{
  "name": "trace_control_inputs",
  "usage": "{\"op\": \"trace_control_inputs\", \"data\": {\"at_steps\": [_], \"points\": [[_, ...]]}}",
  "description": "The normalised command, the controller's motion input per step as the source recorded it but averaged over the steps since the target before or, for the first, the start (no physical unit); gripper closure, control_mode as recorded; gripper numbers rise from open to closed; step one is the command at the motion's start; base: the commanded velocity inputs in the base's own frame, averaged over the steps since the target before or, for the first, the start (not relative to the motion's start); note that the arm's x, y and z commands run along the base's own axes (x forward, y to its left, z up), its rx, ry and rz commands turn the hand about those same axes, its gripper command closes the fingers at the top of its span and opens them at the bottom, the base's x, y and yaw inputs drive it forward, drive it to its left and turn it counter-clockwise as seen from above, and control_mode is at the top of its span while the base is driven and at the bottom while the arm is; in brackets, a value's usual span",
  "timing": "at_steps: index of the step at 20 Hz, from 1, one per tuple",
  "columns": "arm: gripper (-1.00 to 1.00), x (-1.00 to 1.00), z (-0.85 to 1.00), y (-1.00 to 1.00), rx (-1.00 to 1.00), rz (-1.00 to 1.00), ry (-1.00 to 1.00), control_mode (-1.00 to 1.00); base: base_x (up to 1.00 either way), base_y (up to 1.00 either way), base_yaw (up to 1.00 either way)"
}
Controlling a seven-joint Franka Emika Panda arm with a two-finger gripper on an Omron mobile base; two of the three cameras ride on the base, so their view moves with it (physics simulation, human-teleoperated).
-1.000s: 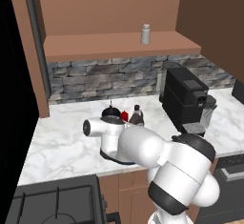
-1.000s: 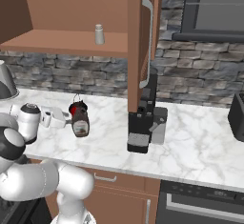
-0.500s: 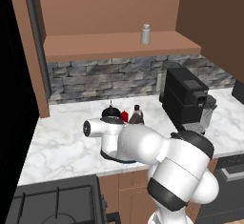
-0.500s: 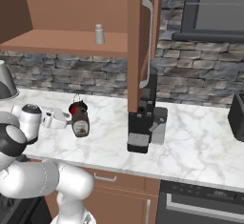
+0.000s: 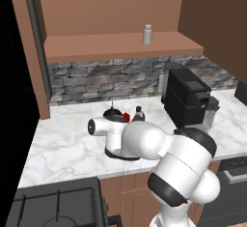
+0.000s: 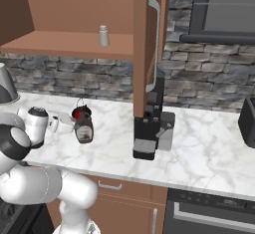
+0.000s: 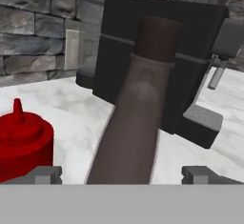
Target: There are various items on the counter. Only move the condiments/shakers into the cabinet.
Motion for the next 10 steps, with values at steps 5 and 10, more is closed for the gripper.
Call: {"op": "trace_control_inputs", "data": {"at_steps": [5, 10], "points": [[-1.00, 0.06, -0.01, -0.08, 0.00, 0.00, 0.02, -1.00, 0.00, 0.00, 0.00], [-1.00, 0.08, -0.05, -0.09, 0.00, 0.00, 0.03, -1.00, 0.00, 0.00, 0.00]]}}
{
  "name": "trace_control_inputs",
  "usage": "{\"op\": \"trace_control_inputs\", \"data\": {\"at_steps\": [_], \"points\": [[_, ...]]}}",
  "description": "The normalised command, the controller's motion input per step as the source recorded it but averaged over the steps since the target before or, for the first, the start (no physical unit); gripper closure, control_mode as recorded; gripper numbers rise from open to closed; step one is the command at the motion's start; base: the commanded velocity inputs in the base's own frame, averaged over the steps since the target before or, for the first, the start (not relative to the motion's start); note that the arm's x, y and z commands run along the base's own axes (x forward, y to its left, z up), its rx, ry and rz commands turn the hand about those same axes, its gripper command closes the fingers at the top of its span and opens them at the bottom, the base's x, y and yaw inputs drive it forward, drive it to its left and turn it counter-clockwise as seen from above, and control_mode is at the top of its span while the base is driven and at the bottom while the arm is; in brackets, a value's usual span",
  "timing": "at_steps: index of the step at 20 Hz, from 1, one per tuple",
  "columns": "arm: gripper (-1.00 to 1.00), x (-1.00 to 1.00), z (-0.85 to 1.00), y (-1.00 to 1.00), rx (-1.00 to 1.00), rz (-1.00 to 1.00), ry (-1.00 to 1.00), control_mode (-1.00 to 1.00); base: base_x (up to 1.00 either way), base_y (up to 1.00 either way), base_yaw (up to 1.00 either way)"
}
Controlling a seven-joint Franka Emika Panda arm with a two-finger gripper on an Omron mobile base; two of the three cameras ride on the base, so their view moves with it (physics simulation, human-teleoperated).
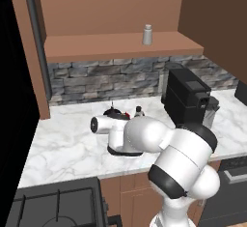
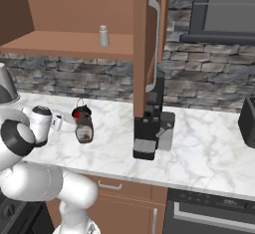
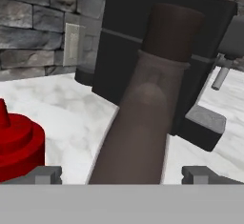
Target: There are various items on the counter. Only move the condiments/shakers into the cabinet.
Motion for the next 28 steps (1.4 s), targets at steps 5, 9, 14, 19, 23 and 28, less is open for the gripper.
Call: {"op": "trace_control_inputs", "data": {"at_steps": [5, 9, 14, 19, 23, 28], "points": [[1.00, 0.01, -0.01, 0.00, 0.00, 0.00, 0.00, -1.00, 0.00, 0.00, 0.00], [1.00, -0.05, 0.02, 0.00, 0.00, 0.00, 0.00, -1.00, 0.00, 0.00, 0.00], [1.00, -0.53, 0.71, 0.00, 0.00, 0.00, -0.10, -1.00, 0.00, 0.00, 0.00], [1.00, -0.72, 1.00, 0.00, -0.03, 0.00, -0.17, -1.00, 0.00, 0.00, 0.00], [1.00, -0.41, 1.00, 0.09, -0.08, 0.05, -0.08, -1.00, 0.00, 0.00, 0.00], [1.00, -0.49, 1.00, 0.09, -0.10, 0.20, -0.04, -1.00, 0.00, 0.00, 0.00]]}}
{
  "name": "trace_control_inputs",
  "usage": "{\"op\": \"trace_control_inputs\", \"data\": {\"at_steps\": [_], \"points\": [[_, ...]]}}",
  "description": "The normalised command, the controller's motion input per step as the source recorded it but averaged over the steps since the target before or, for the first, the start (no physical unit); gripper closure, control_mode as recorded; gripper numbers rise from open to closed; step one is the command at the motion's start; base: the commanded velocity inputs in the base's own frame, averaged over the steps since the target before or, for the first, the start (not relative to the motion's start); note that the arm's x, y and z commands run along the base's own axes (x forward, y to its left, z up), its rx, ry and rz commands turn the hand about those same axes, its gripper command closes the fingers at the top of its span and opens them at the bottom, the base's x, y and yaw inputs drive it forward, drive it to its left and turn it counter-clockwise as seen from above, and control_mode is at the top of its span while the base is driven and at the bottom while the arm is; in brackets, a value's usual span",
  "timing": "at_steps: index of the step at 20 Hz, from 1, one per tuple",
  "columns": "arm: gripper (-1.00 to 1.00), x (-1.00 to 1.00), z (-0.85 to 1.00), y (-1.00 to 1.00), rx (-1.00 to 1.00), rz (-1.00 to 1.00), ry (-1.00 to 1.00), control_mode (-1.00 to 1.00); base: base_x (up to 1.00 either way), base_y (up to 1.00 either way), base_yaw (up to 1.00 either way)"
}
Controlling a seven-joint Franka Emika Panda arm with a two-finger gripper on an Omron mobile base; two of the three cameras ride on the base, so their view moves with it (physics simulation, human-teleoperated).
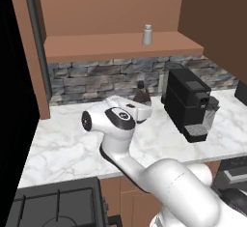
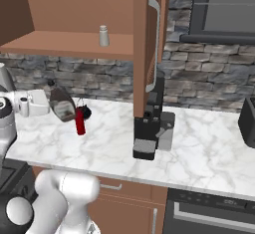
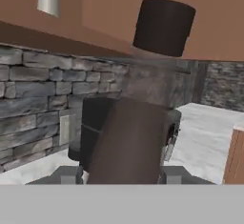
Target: There are various items on the counter. Only move the condiments/shakers into the cabinet.
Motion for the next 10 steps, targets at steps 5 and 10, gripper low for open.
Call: {"op": "trace_control_inputs", "data": {"at_steps": [5, 10], "points": [[1.00, -0.56, 1.00, 0.11, -0.09, 0.31, 0.00, -1.00, 0.00, 0.00, 0.00], [1.00, -0.35, 1.00, 0.01, 0.01, 0.35, 0.00, -1.00, 0.00, 0.00, 0.00]]}}
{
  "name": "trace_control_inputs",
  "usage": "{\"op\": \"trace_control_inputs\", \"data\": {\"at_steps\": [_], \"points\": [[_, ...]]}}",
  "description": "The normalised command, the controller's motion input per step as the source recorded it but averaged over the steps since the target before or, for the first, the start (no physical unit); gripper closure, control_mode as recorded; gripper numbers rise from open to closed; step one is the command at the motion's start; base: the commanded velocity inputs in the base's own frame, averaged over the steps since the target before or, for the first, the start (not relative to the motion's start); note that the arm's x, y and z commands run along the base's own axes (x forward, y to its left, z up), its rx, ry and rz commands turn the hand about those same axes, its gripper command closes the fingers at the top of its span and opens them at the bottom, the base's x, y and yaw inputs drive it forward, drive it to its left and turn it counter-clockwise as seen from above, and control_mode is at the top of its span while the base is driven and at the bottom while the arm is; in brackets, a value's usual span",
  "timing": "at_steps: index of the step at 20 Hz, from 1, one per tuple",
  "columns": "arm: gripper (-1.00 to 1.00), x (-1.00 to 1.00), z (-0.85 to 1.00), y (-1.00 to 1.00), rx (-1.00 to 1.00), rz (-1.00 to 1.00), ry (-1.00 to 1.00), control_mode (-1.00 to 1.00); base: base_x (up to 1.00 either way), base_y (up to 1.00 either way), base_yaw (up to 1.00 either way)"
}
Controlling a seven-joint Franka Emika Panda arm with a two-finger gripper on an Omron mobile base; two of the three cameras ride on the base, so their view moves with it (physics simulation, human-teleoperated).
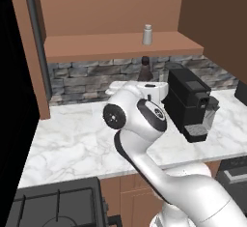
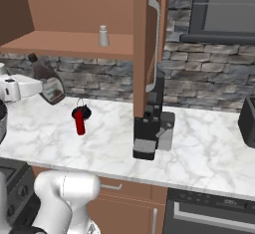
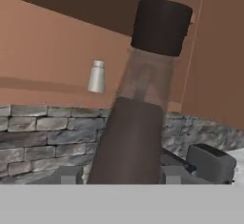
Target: There are various items on the counter. Only move the condiments/shakers into the cabinet.
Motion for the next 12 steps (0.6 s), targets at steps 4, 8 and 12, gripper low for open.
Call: {"op": "trace_control_inputs", "data": {"at_steps": [4, 8, 12], "points": [[1.00, -0.15, 1.00, 0.00, 0.20, 0.22, 0.00, -1.00, 0.00, 0.00, 0.00], [1.00, -0.17, 0.93, 0.00, 0.15, 0.11, 0.00, -1.00, 0.00, 0.00, 0.00], [1.00, -0.02, 0.58, 0.00, 0.05, 0.09, 0.07, -1.00, 0.00, 0.00, 0.00]]}}
